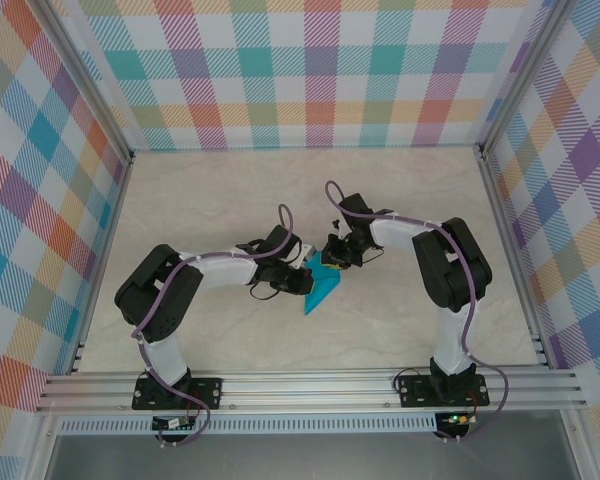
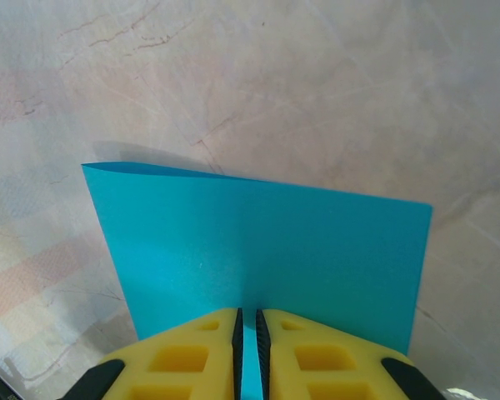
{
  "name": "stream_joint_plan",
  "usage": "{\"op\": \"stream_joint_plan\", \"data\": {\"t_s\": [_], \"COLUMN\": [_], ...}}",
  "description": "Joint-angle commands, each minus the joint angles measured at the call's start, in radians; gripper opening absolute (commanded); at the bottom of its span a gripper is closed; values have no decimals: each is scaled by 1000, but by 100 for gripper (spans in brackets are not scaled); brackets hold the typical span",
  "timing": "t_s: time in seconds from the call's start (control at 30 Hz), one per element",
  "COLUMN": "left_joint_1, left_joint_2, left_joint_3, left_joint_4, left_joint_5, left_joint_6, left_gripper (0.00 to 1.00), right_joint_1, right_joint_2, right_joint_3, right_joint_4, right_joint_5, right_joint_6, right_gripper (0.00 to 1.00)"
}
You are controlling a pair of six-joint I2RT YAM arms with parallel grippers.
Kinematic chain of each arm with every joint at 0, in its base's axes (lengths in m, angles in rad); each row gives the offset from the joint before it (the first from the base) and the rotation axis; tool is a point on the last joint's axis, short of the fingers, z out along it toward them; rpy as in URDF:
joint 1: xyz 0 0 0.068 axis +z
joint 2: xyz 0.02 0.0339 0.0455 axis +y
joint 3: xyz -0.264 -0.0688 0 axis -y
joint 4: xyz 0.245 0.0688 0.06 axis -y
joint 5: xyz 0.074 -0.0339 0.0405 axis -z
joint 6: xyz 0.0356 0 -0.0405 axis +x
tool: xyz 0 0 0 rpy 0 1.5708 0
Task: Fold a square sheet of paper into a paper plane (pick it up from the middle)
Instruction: Third fold the triangle at the center of the table.
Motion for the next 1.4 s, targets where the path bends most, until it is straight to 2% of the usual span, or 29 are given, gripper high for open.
{"op": "stream_joint_plan", "data": {"t_s": [0.0, 0.47, 0.77, 1.13, 1.23, 1.37], "left_joint_1": [15, 14, 15, 15, 15, 15], "left_joint_2": [22, 26, -24, 25, 28, 14], "left_joint_3": [23, -3, -48, -40, -40, -50], "left_joint_4": [-22, -12, 39, 34, 29, 29], "left_joint_5": [-7, -29, -42, -14, -10, -11], "left_joint_6": [18, -2, -37, -31, -29, -28], "left_gripper": [1, 1, 2, 3, 3, 2], "right_joint_1": [9, 9, 9, 9, 8, -11], "right_joint_2": [25, 23, 31, 23, -11, -135], "right_joint_3": [-17, -17, -23, -21, -10, -36], "right_joint_4": [-34, -36, -33, -24, -25, -7], "right_joint_5": [19, 23, 30, 17, 10, 34], "right_joint_6": [2, 7, 14, 22, 27, 56], "right_gripper": [16, 16, 16, 16, 16, 18]}}
